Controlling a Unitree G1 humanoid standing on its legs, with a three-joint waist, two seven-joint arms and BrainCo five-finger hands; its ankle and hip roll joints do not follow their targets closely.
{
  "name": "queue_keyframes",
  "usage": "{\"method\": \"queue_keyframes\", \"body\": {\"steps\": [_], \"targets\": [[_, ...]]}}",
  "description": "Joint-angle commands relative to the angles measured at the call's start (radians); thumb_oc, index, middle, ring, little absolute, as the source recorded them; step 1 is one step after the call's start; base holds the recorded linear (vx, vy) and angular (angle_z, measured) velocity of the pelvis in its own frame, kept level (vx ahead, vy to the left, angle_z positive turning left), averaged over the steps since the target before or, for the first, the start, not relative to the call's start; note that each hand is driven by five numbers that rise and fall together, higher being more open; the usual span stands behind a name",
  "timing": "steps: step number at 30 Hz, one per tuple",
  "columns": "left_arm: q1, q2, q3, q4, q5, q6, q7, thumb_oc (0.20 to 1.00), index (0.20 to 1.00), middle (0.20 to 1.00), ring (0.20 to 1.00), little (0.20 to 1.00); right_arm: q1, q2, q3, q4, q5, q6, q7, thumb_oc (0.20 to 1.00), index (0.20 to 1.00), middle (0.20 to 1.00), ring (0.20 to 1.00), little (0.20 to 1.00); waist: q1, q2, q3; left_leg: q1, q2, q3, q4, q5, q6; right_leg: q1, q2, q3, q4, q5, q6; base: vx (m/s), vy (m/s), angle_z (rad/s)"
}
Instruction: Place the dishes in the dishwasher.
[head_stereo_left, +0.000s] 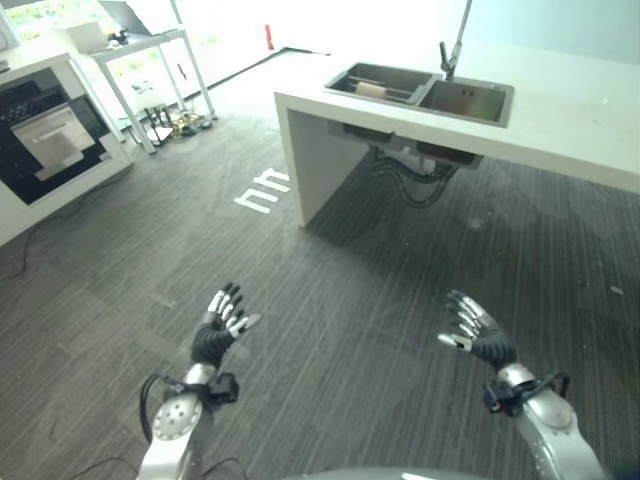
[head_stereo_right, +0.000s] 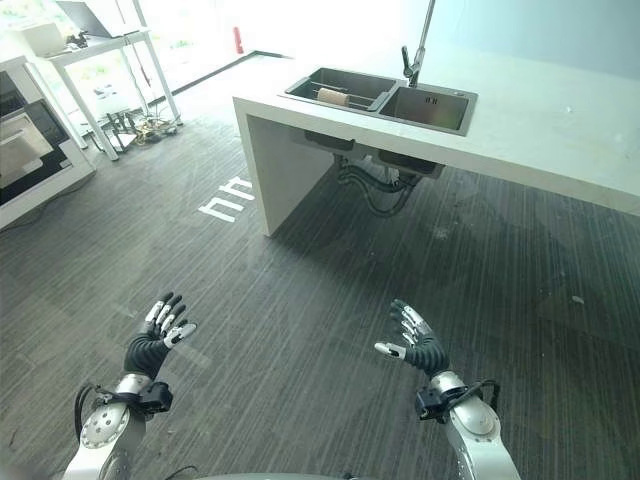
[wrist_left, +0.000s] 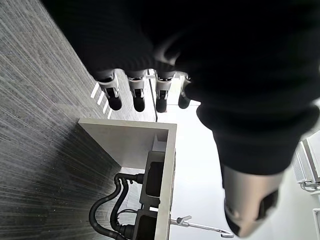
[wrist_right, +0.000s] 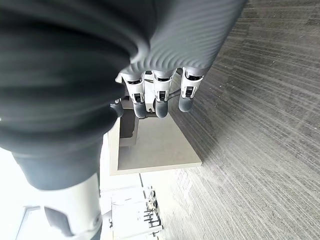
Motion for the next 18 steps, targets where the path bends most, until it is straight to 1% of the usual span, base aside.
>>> {"method": "queue_keyframes", "body": {"steps": [1,2,4,7,10,12,13,14,16,17,18], "targets": [[-0.084,0.03,0.0,0.002,-0.01,-0.031,-0.043,1.0,1.0,1.0,1.0,1.0,-0.073,-0.012,-0.024,-0.057,0.032,-0.072,-0.014,1.0,1.0,1.0,1.0,1.0,0.005,-0.002,-0.009,0.05,0.045,0.022,0.001,-0.098,-0.056,-0.024,-0.018,0.01,0.064,-0.059,0.074,-0.02,-0.071,0.0],[-0.086,0.029,-0.003,0.003,-0.013,-0.029,-0.057,1.0,1.0,1.0,1.0,1.0,-0.075,-0.014,-0.019,-0.059,0.035,-0.076,-0.018,1.0,1.0,1.0,1.0,1.0,0.006,-0.002,-0.01,0.05,0.048,0.025,0.001,-0.098,-0.057,-0.023,-0.016,0.009,0.063,-0.059,0.072,-0.02,-0.114,0.0],[-0.093,0.032,-0.003,0.0,-0.026,-0.023,-0.051,1.0,1.0,1.0,1.0,1.0,-0.079,-0.018,-0.014,-0.07,0.038,-0.078,-0.022,1.0,1.0,1.0,1.0,1.0,0.004,0.0,-0.01,0.053,0.054,0.029,0.001,-0.095,-0.062,-0.019,-0.011,0.01,0.062,-0.064,0.069,-0.01,-0.153,-0.01],[-0.091,0.028,0.008,-0.008,-0.033,-0.034,-0.05,1.0,1.0,1.0,1.0,1.0,-0.071,-0.023,-0.018,-0.1,0.045,-0.074,-0.016,1.0,1.0,1.0,1.0,1.0,0.002,-0.003,-0.008,0.05,0.066,0.026,0.007,-0.09,-0.07,-0.017,-0.001,0.016,0.067,-0.073,0.06,0.0,-0.147,-0.01],[-0.087,0.021,0.017,-0.01,-0.034,-0.038,-0.052,1.0,1.0,1.0,1.0,1.0,-0.068,-0.026,-0.022,-0.106,0.048,-0.078,-0.006,1.0,1.0,1.0,1.0,1.0,0.003,-0.01,0.002,0.035,0.079,0.03,0.062,-0.099,-0.084,-0.019,0.006,0.017,0.077,-0.08,0.046,0.0,-0.159,-0.01],[-0.075,0.02,0.02,-0.015,-0.036,-0.045,-0.058,1.0,1.0,1.0,1.0,1.0,-0.06,-0.036,-0.029,-0.116,0.053,-0.076,0.006,1.0,1.0,1.0,1.0,1.0,0.005,-0.025,0.011,-0.009,0.081,0.035,0.17,-0.12,-0.095,-0.025,0.0,0.014,0.088,-0.079,0.034,-0.01,-0.158,0.01],[-0.068,0.019,0.023,-0.019,-0.035,-0.051,-0.062,1.0,1.0,1.0,1.0,1.0,-0.055,-0.043,-0.034,-0.124,0.055,-0.075,0.016,1.0,1.0,1.0,1.0,1.0,0.006,-0.035,0.017,-0.057,0.086,0.039,0.263,-0.124,-0.099,-0.033,-0.003,0.013,0.097,-0.08,0.024,-0.04,-0.218,0.05],[-0.062,0.021,0.025,-0.023,-0.032,-0.054,-0.071,1.0,1.0,1.0,1.0,1.0,-0.05,-0.055,-0.036,-0.125,0.058,-0.088,0.018,1.0,1.0,1.0,1.0,1.0,0.015,-0.053,0.039,-0.159,0.094,0.029,0.44,-0.072,-0.111,-0.032,-0.009,0.021,0.101,-0.076,0.007,-0.06,-0.213,0.07],[-0.058,0.021,0.025,-0.016,-0.019,-0.068,-0.083,1.0,1.0,1.0,1.0,1.0,-0.05,-0.068,-0.04,-0.116,0.057,-0.098,0.024,1.0,1.0,1.0,1.0,1.0,0.018,-0.063,0.057,-0.265,0.086,0.026,0.623,-0.06,-0.105,-0.042,-0.014,0.026,0.11,-0.069,-0.01,-0.02,-0.156,0.12],[-0.061,0.021,0.016,-0.007,-0.017,-0.073,-0.08,1.0,1.0,1.0,1.0,1.0,-0.053,-0.07,-0.039,-0.103,0.053,-0.108,0.025,1.0,1.0,1.0,1.0,1.0,0.015,-0.06,0.066,-0.31,0.106,0.035,0.668,-0.047,-0.105,-0.043,-0.009,0.029,0.115,-0.07,-0.013,0.05,-0.069,0.06],[-0.066,0.02,0.012,0.004,-0.021,-0.072,-0.082,1.0,1.0,1.0,1.0,1.0,-0.06,-0.068,-0.039,-0.094,0.045,-0.11,0.021,1.0,1.0,1.0,1.0,1.0,0.013,-0.056,0.074,-0.318,0.126,0.059,0.632,-0.04,-0.107,-0.036,-0.002,0.032,0.116,-0.077,-0.011,0.1,-0.006,0.03]]}}
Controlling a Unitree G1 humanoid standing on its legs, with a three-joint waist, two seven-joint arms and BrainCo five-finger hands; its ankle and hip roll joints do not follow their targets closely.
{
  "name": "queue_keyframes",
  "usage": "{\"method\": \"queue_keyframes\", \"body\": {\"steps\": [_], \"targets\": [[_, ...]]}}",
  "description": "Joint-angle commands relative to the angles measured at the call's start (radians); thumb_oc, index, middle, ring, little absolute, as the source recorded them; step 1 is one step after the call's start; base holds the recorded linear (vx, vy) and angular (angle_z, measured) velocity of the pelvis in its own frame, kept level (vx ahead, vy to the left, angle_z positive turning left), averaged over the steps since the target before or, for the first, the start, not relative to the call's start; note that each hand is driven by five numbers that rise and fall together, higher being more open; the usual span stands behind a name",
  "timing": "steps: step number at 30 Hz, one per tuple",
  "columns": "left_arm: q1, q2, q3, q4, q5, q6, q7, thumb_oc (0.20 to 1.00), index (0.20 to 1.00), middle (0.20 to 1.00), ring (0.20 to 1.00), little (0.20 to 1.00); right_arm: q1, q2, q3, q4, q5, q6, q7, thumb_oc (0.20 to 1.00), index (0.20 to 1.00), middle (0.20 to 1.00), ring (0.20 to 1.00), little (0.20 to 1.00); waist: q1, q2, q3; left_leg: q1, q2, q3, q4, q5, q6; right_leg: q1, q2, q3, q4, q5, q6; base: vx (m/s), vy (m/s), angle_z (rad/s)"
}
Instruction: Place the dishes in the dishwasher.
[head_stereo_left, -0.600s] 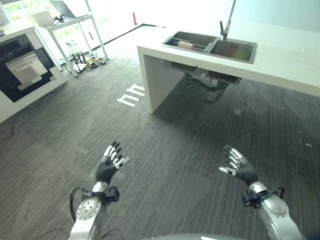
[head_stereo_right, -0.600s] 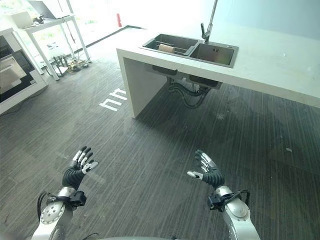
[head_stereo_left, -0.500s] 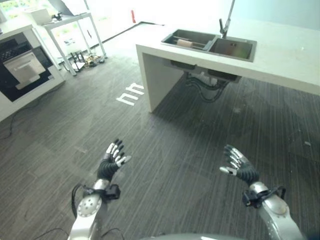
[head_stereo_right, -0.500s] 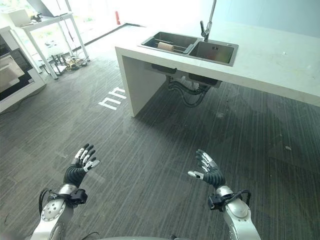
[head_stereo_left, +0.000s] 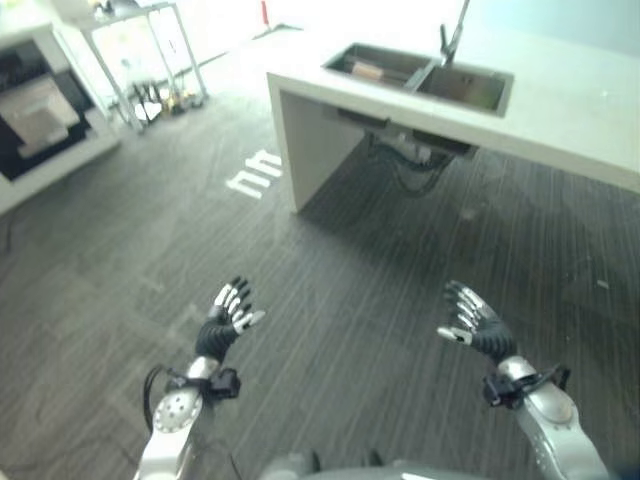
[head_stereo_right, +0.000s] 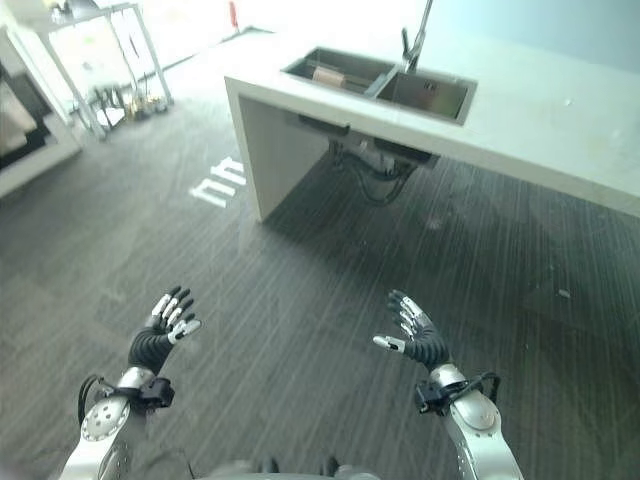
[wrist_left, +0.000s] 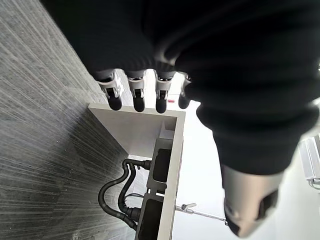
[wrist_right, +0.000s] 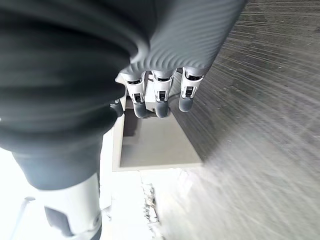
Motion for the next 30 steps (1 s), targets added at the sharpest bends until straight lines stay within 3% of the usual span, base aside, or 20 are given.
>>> {"method": "queue_keyframes", "body": {"steps": [1,3,5,7,11,15,17,20,23,24,26,27,28,30], "targets": [[-0.036,0.016,0.005,-0.004,-0.021,-0.074,-0.018,1.0,1.0,1.0,1.0,1.0,-0.038,-0.037,-0.035,-0.054,0.031,-0.085,-0.004,1.0,1.0,1.0,1.0,1.0,-0.03,0.036,-0.025,0.077,0.099,0.072,-0.104,-0.078,0.048,0.079,0.007,0.021,-0.038,-0.005,0.093,0.21,0.095,0.17],[-0.03,0.013,0.0,-0.02,-0.019,-0.055,-0.01,1.0,1.0,1.0,1.0,1.0,-0.047,-0.04,-0.035,-0.064,0.033,-0.069,-0.004,1.0,1.0,1.0,1.0,1.0,-0.019,0.067,-0.022,0.116,0.104,0.095,-0.365,-0.04,0.038,0.106,0.02,0.018,-0.055,-0.026,0.115,0.28,0.177,0.11],[-0.012,0.011,-0.001,-0.029,-0.018,-0.059,-0.002,1.0,1.0,1.0,1.0,1.0,-0.029,-0.043,-0.041,-0.08,0.026,-0.067,0.018,1.0,1.0,1.0,1.0,1.0,-0.006,0.094,-0.022,0.14,0.106,0.068,-0.579,0.055,0.012,0.147,0.039,0.034,-0.075,-0.044,0.127,0.35,0.224,-0.01],[0.022,0.003,0.008,-0.029,-0.028,-0.082,-0.012,1.0,1.0,1.0,1.0,1.0,0.008,-0.055,-0.059,-0.088,0.027,-0.081,0.051,1.0,1.0,1.0,1.0,1.0,0.005,0.108,-0.021,0.127,0.121,0.064,-0.646,0.136,-0.006,0.203,0.057,0.06,-0.087,-0.073,0.122,0.43,0.261,-0.13],[0.025,-0.003,0.0,-0.033,-0.012,-0.087,0.004,1.0,1.0,1.0,1.0,1.0,0.01,-0.059,-0.059,-0.082,0.04,-0.084,0.053,1.0,1.0,1.0,1.0,1.0,0.01,0.099,-0.03,0.128,0.124,0.12,-0.624,0.085,0.014,0.218,0.026,0.029,-0.06,-0.097,0.135,0.31,0.202,-0.33],[0.009,0.015,0.025,-0.047,-0.007,-0.064,-0.016,1.0,1.0,1.0,1.0,1.0,0.006,-0.032,-0.062,-0.108,0.065,-0.062,0.036,1.0,1.0,1.0,1.0,1.0,0.031,0.074,-0.071,0.172,0.077,0.136,-0.649,0.019,0.069,0.238,-0.044,-0.016,-0.01,-0.116,0.191,0.36,0.228,-0.22],[-0.001,0.029,0.03,-0.047,0.003,-0.062,-0.028,1.0,1.0,1.0,1.0,1.0,-0.003,-0.017,-0.054,-0.119,0.054,-0.058,0.013,1.0,1.0,1.0,1.0,1.0,0.036,0.064,-0.088,0.202,0.047,0.113,-0.662,-0.002,0.093,0.208,-0.085,-0.034,0.054,-0.071,0.229,0.26,0.19,0.03],[-0.016,0.039,0.034,-0.044,0.008,-0.06,-0.042,1.0,1.0,1.0,1.0,1.0,-0.015,-0.005,-0.052,-0.124,0.054,-0.057,0.001,1.0,1.0,1.0,1.0,1.0,0.035,0.059,-0.102,0.22,0.023,0.095,-0.665,-0.018,0.115,0.169,-0.111,-0.034,0.143,-0.017,0.259,0.24,0.206,0.24],[-0.026,0.042,0.027,-0.051,0.029,-0.05,-0.035,1.0,1.0,1.0,1.0,1.0,0.003,0.021,-0.051,-0.138,0.044,-0.06,-0.004,1.0,1.0,1.0,1.0,1.0,0.034,0.066,-0.118,0.244,-0.015,0.044,-0.657,-0.052,0.155,0.079,-0.108,0.013,0.445,0.123,0.273,0.27,0.292,0.36],[-0.024,0.038,0.015,-0.058,0.039,-0.052,-0.029,1.0,1.0,1.0,1.0,1.0,0.018,0.032,-0.042,-0.144,0.034,-0.07,-0.011,1.0,1.0,1.0,1.0,1.0,0.026,0.094,-0.115,0.262,-0.013,0.017,-0.647,-0.075,0.172,-0.009,-0.091,0.03,0.656,0.145,0.259,0.18,0.249,0.18],[-0.022,0.036,0.009,-0.058,0.048,-0.057,-0.026,1.0,1.0,1.0,1.0,1.0,0.022,0.035,-0.034,-0.146,0.031,-0.076,-0.017,1.0,1.0,1.0,1.0,1.0,0.022,0.105,-0.111,0.274,-0.015,0.0,-0.643,-0.085,0.174,-0.065,-0.085,0.032,0.736,0.151,0.248,0.14,0.181,-0.02],[-0.026,0.03,-0.004,-0.058,0.058,-0.06,-0.006,1.0,1.0,1.0,1.0,1.0,0.011,0.029,-0.015,-0.136,0.028,-0.082,-0.03,1.0,1.0,1.0,1.0,1.0,0.014,0.116,-0.1,0.297,-0.013,-0.011,-0.647,-0.093,0.174,-0.155,-0.088,0.018,0.758,0.138,0.224,0.19,0.136,-0.46],[-0.033,0.033,-0.006,-0.058,0.049,-0.052,0.001,1.0,1.0,1.0,1.0,1.0,0.003,0.018,-0.01,-0.132,0.033,-0.081,-0.038,1.0,1.0,1.0,1.0,1.0,0.011,0.11,-0.093,0.305,-0.021,-0.012,-0.65,-0.09,0.17,-0.174,-0.085,-0.004,0.699,0.097,0.208,0.2,0.058,-0.56],[-0.045,0.047,0.008,-0.058,0.028,-0.045,-0.016,1.0,1.0,1.0,1.0,1.0,0.004,-0.002,-0.029,-0.134,0.059,-0.087,-0.029,1.0,1.0,1.0,1.0,1.0,-0.001,0.093,-0.071,0.323,-0.033,-0.008,-0.648,-0.098,0.161,-0.175,-0.074,-0.059,0.493,0.067,0.207,0.26,-0.084,-0.22]]}}
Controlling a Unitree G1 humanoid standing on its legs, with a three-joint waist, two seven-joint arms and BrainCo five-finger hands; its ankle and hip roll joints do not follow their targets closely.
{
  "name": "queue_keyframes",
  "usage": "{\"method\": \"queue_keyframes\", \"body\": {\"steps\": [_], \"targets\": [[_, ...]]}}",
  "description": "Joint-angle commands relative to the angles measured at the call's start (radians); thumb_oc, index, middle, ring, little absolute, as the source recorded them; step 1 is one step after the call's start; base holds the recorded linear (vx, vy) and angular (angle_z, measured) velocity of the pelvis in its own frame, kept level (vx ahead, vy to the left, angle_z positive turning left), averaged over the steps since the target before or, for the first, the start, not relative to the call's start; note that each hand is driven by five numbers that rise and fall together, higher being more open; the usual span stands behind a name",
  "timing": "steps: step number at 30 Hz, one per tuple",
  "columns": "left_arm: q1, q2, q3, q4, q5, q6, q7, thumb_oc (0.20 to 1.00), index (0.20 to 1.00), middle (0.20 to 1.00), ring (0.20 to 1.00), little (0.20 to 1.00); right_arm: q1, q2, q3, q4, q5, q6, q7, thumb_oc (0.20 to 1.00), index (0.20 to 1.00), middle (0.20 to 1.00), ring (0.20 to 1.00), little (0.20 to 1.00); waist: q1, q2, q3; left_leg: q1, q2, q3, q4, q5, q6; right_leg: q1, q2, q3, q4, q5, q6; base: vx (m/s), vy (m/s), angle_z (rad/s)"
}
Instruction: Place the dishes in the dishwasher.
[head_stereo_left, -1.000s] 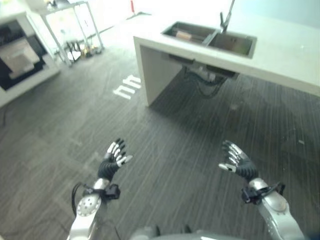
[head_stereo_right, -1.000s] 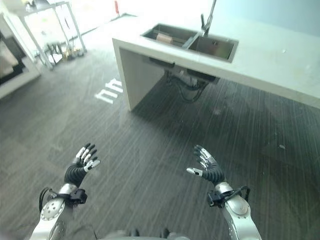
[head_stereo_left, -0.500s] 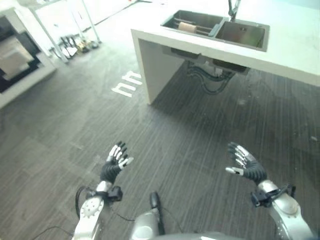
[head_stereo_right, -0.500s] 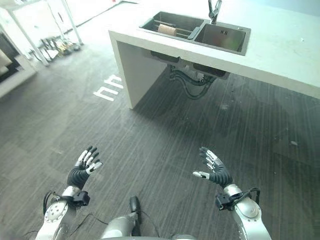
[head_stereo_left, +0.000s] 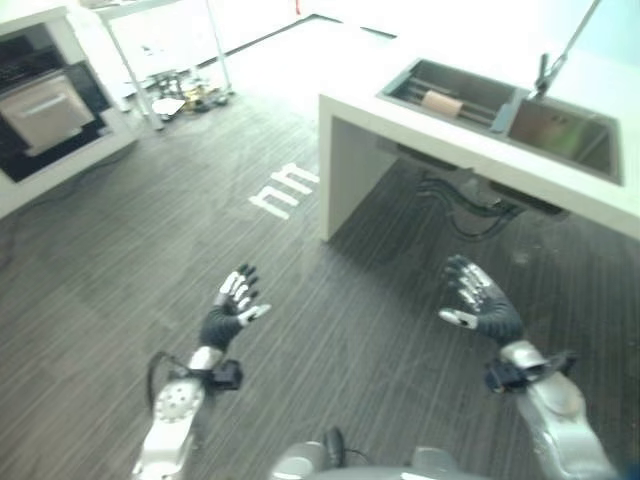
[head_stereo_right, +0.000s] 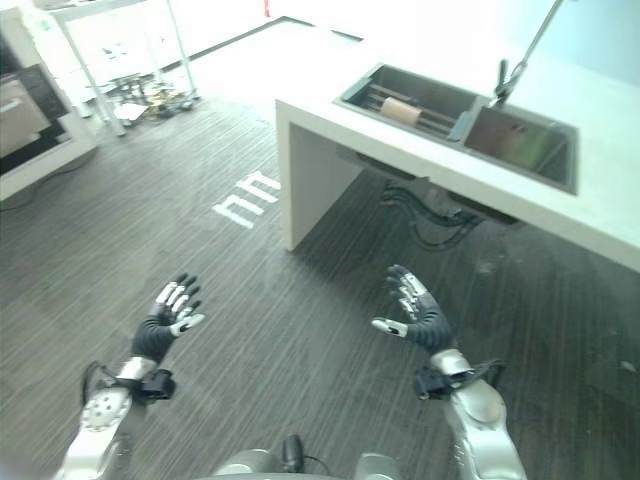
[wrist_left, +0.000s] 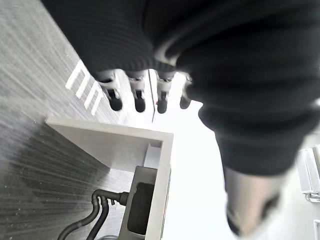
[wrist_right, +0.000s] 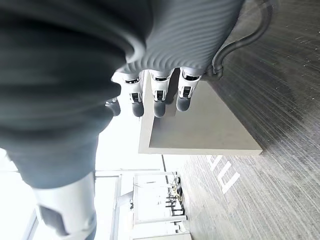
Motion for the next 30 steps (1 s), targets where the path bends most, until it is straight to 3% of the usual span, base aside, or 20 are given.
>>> {"method": "queue_keyframes", "body": {"steps": [1,2,3,8,10,13,17,19,22,23,26,29,30], "targets": [[-0.039,0.038,0.019,-0.038,0.001,-0.027,-0.021,1.0,1.0,1.0,1.0,1.0,-0.006,-0.049,-0.055,-0.036,0.07,-0.073,-0.002,1.0,1.0,1.0,1.0,1.0,-0.041,-0.009,0.003,0.067,0.026,-0.098,-0.098,0.029,-0.121,0.136,0.067,-0.106,-0.411,0.049,0.0,0.26,-0.12,0.03],[-0.038,0.041,0.024,-0.042,-0.027,-0.018,-0.03,1.0,1.0,1.0,1.0,1.0,-0.001,-0.053,-0.063,-0.039,0.078,-0.077,0.001,1.0,1.0,1.0,1.0,1.0,-0.049,-0.014,0.012,0.081,0.027,-0.095,-0.101,0.024,-0.125,0.139,0.067,-0.116,-0.469,0.054,0.004,0.3,-0.154,0.1],[-0.035,0.038,0.03,-0.059,-0.046,-0.017,-0.029,1.0,1.0,1.0,1.0,1.0,0.001,-0.061,-0.08,-0.045,0.093,-0.086,0.002,1.0,1.0,1.0,1.0,1.0,-0.065,-0.027,0.028,0.106,0.027,-0.077,-0.102,0.006,-0.136,0.139,0.059,-0.126,-0.609,0.084,0.016,0.29,-0.149,0.11],[-0.034,0.04,0.011,-0.112,-0.024,-0.068,-0.01,1.0,1.0,1.0,1.0,1.0,-0.021,-0.066,-0.094,-0.087,0.111,-0.094,-0.045,1.0,1.0,1.0,1.0,1.0,-0.098,-0.035,0.048,0.201,0.025,-0.069,-0.126,-0.062,-0.138,0.058,0.004,-0.146,-0.745,0.211,0.045,0.35,-0.185,0.24],[-0.037,0.033,0.02,-0.141,-0.027,-0.093,0.002,1.0,1.0,1.0,1.0,1.0,-0.022,-0.073,-0.123,-0.109,0.109,-0.115,-0.051,1.0,1.0,1.0,1.0,1.0,-0.107,-0.039,0.015,0.216,0.034,-0.057,-0.112,-0.084,-0.146,0.114,0.013,-0.149,-0.823,0.185,0.04,0.48,-0.421,0.55],[-0.039,0.013,0.055,-0.21,-0.07,-0.101,0.013,1.0,1.0,1.0,1.0,1.0,-0.059,-0.085,-0.148,-0.161,0.109,-0.124,-0.069,1.0,1.0,1.0,1.0,1.0,-0.112,-0.031,-0.035,0.246,0.082,-0.031,-0.057,-0.107,-0.189,0.182,0.047,-0.153,-0.858,0.143,0.001,0.45,-0.505,0.57],[-0.051,0.012,0.058,-0.244,-0.009,-0.172,0.027,1.0,1.0,1.0,1.0,1.0,-0.068,-0.098,-0.166,-0.214,0.121,-0.162,-0.058,1.0,1.0,1.0,1.0,1.0,-0.119,-0.022,-0.047,0.197,0.134,-0.037,0.07,-0.037,-0.231,0.21,0.085,-0.131,-0.847,0.097,-0.041,0.19,-0.328,-0.48],[-0.059,0.017,0.06,-0.263,-0.008,-0.21,0.027,1.0,1.0,1.0,1.0,1.0,-0.071,-0.114,-0.185,-0.256,0.13,-0.185,-0.044,1.0,1.0,1.0,1.0,1.0,-0.126,-0.027,-0.053,0.14,0.164,-0.045,0.26,0.047,-0.263,0.238,0.107,-0.109,-0.843,0.061,-0.078,0.16,-0.339,-0.53],[-0.059,0.013,0.067,-0.287,-0.002,-0.258,0.033,1.0,1.0,1.0,1.0,1.0,-0.088,-0.125,-0.195,-0.274,0.134,-0.201,-0.039,1.0,1.0,1.0,1.0,1.0,-0.119,-0.043,-0.05,0.053,0.154,-0.056,0.479,0.075,-0.267,0.264,0.111,-0.089,-0.843,0.043,-0.107,0.1,-0.219,-0.34],[-0.068,0.01,0.065,-0.303,0.026,-0.296,0.052,1.0,1.0,1.0,1.0,1.0,-0.107,-0.125,-0.192,-0.28,0.127,-0.204,-0.05,1.0,1.0,1.0,1.0,1.0,-0.105,-0.056,-0.039,-0.032,0.155,-0.06,0.555,0.066,-0.249,0.283,0.109,-0.073,-0.839,0.034,-0.115,0.09,-0.125,-0.14],[-0.088,0.008,0.076,-0.336,0.01,-0.305,0.064,1.0,1.0,1.0,1.0,1.0,-0.148,-0.13,-0.184,-0.288,0.11,-0.187,-0.085,1.0,1.0,1.0,1.0,1.0,-0.082,-0.057,-0.028,-0.083,0.156,-0.043,0.461,0.016,-0.219,0.305,0.117,-0.058,-0.842,0.018,-0.105,0.12,-0.015,-0.08],[-0.098,0.011,0.095,-0.36,-0.018,-0.309,0.064,1.0,1.0,1.0,1.0,1.0,-0.166,-0.131,-0.193,-0.293,0.117,-0.168,-0.079,1.0,1.0,1.0,1.0,1.0,-0.072,-0.037,-0.027,-0.035,0.157,-0.038,0.219,0.028,-0.227,0.327,0.127,-0.043,-0.848,-0.002,-0.085,0.19,0.141,-0.14],[-0.101,0.01,0.099,-0.37,-0.022,-0.313,0.067,1.0,1.0,1.0,1.0,1.0,-0.159,-0.124,-0.193,-0.302,0.107,-0.163,-0.071,1.0,1.0,1.0,1.0,1.0,-0.065,-0.024,-0.029,-0.032,0.152,-0.065,0.086,0.04,-0.239,0.342,0.132,-0.028,-0.859,-0.01,-0.073,0.22,0.162,-0.14]]}}
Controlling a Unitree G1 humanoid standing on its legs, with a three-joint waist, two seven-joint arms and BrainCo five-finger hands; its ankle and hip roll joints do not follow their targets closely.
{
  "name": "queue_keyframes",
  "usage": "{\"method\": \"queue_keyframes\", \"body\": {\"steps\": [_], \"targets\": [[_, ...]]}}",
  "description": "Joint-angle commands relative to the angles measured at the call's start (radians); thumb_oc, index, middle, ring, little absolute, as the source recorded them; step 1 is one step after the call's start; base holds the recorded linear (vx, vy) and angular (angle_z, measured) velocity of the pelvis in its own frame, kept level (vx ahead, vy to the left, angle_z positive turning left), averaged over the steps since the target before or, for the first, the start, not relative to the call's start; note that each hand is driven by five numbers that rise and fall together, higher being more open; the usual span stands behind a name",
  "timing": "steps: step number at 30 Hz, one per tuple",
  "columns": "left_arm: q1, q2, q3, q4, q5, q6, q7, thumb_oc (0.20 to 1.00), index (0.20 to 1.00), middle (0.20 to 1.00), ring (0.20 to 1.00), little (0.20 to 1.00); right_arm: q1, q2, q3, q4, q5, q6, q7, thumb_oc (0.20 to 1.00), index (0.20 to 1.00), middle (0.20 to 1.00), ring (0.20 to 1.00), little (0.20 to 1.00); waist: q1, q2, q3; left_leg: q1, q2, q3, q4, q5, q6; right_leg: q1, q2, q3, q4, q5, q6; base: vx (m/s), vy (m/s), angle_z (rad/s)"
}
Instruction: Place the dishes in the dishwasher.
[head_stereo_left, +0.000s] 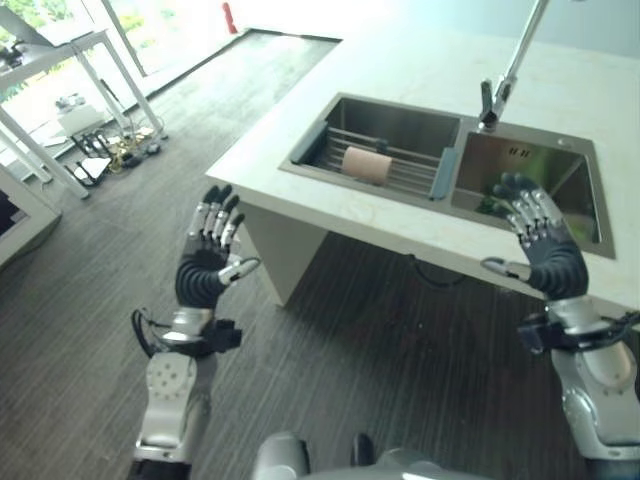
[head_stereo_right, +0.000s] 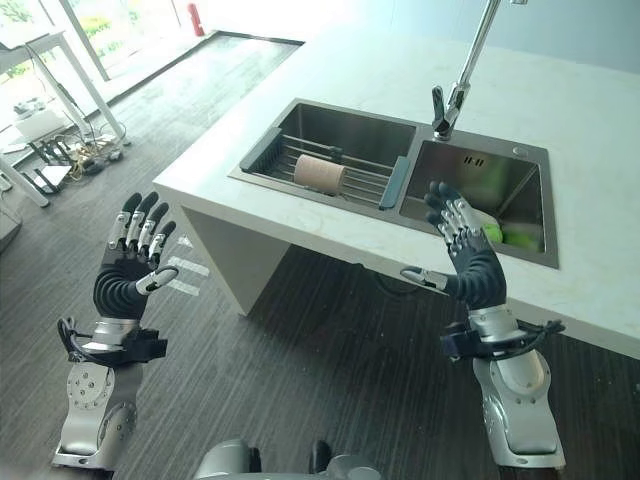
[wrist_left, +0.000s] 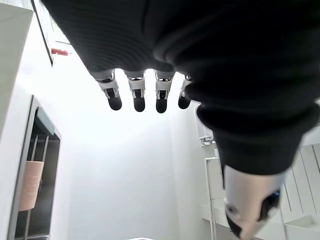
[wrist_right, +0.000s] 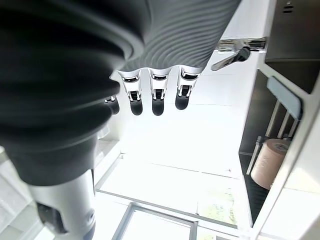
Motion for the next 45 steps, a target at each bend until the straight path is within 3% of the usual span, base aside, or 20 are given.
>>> {"method": "queue_keyframes", "body": {"steps": [1,3,5,9,16,18,19,23,25,26,27,31,32,33,35,40,43,45], "targets": [[0.001,0.018,0.042,-0.071,-0.019,-0.084,0.01,1.0,1.0,1.0,1.0,1.0,0.014,-0.025,-0.034,-0.054,0.007,-0.031,0.0,1.0,1.0,1.0,1.0,1.0,0.031,0.035,-0.032,0.151,-0.017,-0.041,-0.268,0.101,-0.021,0.007,-0.087,0.034,0.005,-0.026,0.185,0.24,0.174,-0.14],[0.004,0.011,0.044,-0.077,-0.013,-0.097,0.02,1.0,1.0,1.0,1.0,1.0,0.026,-0.024,-0.036,-0.068,0.004,-0.018,0.012,1.0,1.0,1.0,1.0,1.0,0.046,0.046,-0.034,0.15,-0.011,-0.092,-0.369,0.161,-0.038,0.03,-0.08,0.058,-0.013,-0.028,0.19,0.19,0.173,-0.32],[0.014,0.005,0.052,-0.084,-0.011,-0.11,0.022,1.0,1.0,1.0,1.0,1.0,0.033,-0.038,-0.04,-0.079,0.02,-0.008,0.021,1.0,1.0,1.0,1.0,1.0,0.062,0.051,-0.035,0.128,-0.009,-0.134,-0.385,0.187,-0.048,0.057,-0.083,0.081,-0.022,-0.041,0.192,0.21,0.214,-0.71],[0.005,0.009,0.064,-0.092,-0.009,-0.105,0.017,1.0,1.0,1.0,1.0,1.0,0.038,-0.048,-0.053,-0.101,0.043,0.022,0.022,1.0,1.0,1.0,1.0,1.0,0.07,0.049,-0.043,0.126,-0.005,-0.11,-0.378,0.175,-0.036,0.086,-0.124,0.053,-0.016,-0.06,0.213,0.17,0.268,-0.74],[-0.041,0.038,0.079,-0.108,0.001,-0.054,-0.016,1.0,1.0,1.0,1.0,1.0,0.067,-0.006,-0.065,-0.112,0.043,0.0,0.007,1.0,1.0,1.0,1.0,1.0,0.06,0.037,-0.053,0.177,-0.059,-0.085,-0.387,0.135,0.029,0.041,-0.205,0.031,0.095,-0.042,0.272,0.13,0.274,-0.21],[-0.042,0.043,0.08,-0.108,-0.006,-0.041,-0.029,1.0,1.0,1.0,1.0,1.0,0.06,0.006,-0.054,-0.103,0.03,-0.007,-0.003,1.0,1.0,1.0,1.0,1.0,0.066,0.036,-0.054,0.179,-0.079,-0.087,-0.381,0.127,0.051,0.027,-0.213,0.036,0.15,-0.033,0.28,0.13,0.321,-0.15],[-0.038,0.044,0.071,-0.108,-0.015,-0.026,-0.06,1.0,1.0,1.0,1.0,1.0,0.068,0.026,-0.038,-0.101,0.005,-0.014,-0.014,1.0,1.0,1.0,1.0,1.0,0.072,0.039,-0.057,0.181,-0.105,-0.098,-0.377,0.117,0.076,-0.01,-0.206,0.047,0.291,0.009,0.275,0.15,0.324,-0.18],[-0.034,0.04,0.045,-0.109,0.022,-0.02,-0.057,1.0,1.0,1.0,1.0,1.0,0.081,0.029,-0.018,-0.096,0.014,-0.005,-0.017,1.0,1.0,1.0,1.0,1.0,0.065,0.045,-0.053,0.215,-0.12,-0.106,-0.392,0.096,0.091,-0.09,-0.181,0.048,0.497,0.034,0.263,0.14,0.227,-0.09],[-0.04,0.044,0.037,-0.108,0.053,-0.023,-0.044,1.0,1.0,1.0,1.0,1.0,0.076,0.023,-0.01,-0.091,0.063,0.016,0.002,1.0,1.0,1.0,1.0,1.0,0.056,0.045,-0.049,0.226,-0.122,-0.107,-0.397,0.09,0.092,-0.124,-0.153,0.042,0.493,0.021,0.259,0.11,0.066,-0.33],[-0.062,0.059,0.027,-0.106,0.096,-0.039,-0.02,1.0,1.0,1.0,1.0,1.0,0.068,0.02,-0.009,-0.083,0.109,0.034,0.03,1.0,1.0,1.0,1.0,1.0,0.045,0.036,-0.044,0.239,-0.126,-0.108,-0.402,0.086,0.089,-0.143,-0.128,0.013,0.406,-0.003,0.253,0.21,-0.091,-0.29],[-0.066,0.073,0.036,-0.098,0.102,-0.039,-0.007,1.0,1.0,1.0,1.0,1.0,0.052,0.007,-0.018,-0.065,0.14,0.032,0.063,1.0,1.0,1.0,1.0,1.0,0.044,0.027,-0.033,0.259,-0.116,-0.086,-0.407,0.074,0.075,-0.139,-0.161,-0.037,0.261,0.019,0.259,0.24,-0.141,-0.38],[-0.042,0.07,0.058,-0.107,0.061,-0.029,0.021,1.0,1.0,1.0,1.0,1.0,0.033,0.013,-0.008,-0.065,0.144,0.045,0.102,1.0,1.0,1.0,1.0,1.0,0.039,0.016,-0.02,0.309,-0.092,-0.015,-0.411,0.024,0.054,-0.18,-0.225,-0.11,0.112,0.131,0.288,0.16,-0.212,-0.5],[-0.037,0.068,0.06,-0.109,0.056,-0.029,0.017,1.0,1.0,1.0,1.0,1.0,0.033,0.017,-0.004,-0.068,0.138,0.047,0.103,1.0,1.0,1.0,1.0,1.0,0.038,0.016,-0.019,0.316,-0.09,-0.01,-0.411,0.017,0.054,-0.188,-0.229,-0.112,0.111,0.145,0.291,0.2,-0.29,-0.52],[-0.041,0.061,0.056,-0.109,0.051,-0.029,0.012,1.0,1.0,1.0,1.0,1.0,0.029,0.021,-0.002,-0.061,0.133,0.047,0.103,1.0,1.0,1.0,1.0,1.0,0.034,0.017,-0.022,0.32,-0.08,0.0,-0.411,0.013,0.053,-0.181,-0.22,-0.112,0.083,0.111,0.286,0.18,-0.306,-0.47],[-0.051,0.054,0.04,-0.108,0.045,-0.029,0.014,1.0,1.0,1.0,1.0,1.0,0.023,0.019,0.001,-0.054,0.125,0.049,0.089,1.0,1.0,1.0,1.0,1.0,0.029,0.017,-0.029,0.323,-0.072,0.008,-0.411,0.01,0.05,-0.163,-0.208,-0.109,0.05,0.1,0.284,0.19,-0.327,-0.12],[-0.061,0.033,0.016,-0.107,-0.036,-0.016,-0.004,1.0,1.0,1.0,1.0,1.0,0.006,0.013,0.003,-0.05,0.106,0.07,0.056,1.0,1.0,1.0,1.0,1.0,0.009,0.015,-0.059,0.352,-0.04,0.047,-0.39,0.008,0.021,-0.098,-0.157,-0.082,-0.028,0.093,0.251,0.18,-0.355,0.09],[-0.058,0.024,0.015,-0.112,-0.073,-0.02,-0.033,1.0,1.0,1.0,1.0,1.0,0.017,0.01,-0.008,-0.052,0.111,0.08,0.067,1.0,1.0,1.0,1.0,1.0,0.003,0.01,-0.066,0.322,-0.008,0.052,-0.293,0.018,-0.012,-0.072,-0.143,-0.077,-0.042,0.085,0.229,0.08,-0.271,-0.14],[-0.043,0.02,0.022,-0.118,-0.083,-0.026,-0.036,1.0,1.0,1.0,1.0,1.0,0.029,-0.001,-0.012,-0.059,0.114,0.084,0.077,1.0,1.0,1.0,1.0,1.0,0.007,0.003,-0.063,0.272,0.002,0.032,-0.143,0.043,-0.033,-0.058,-0.142,-0.076,-0.049,0.083,0.209,0.05,-0.229,-0.08]]}}
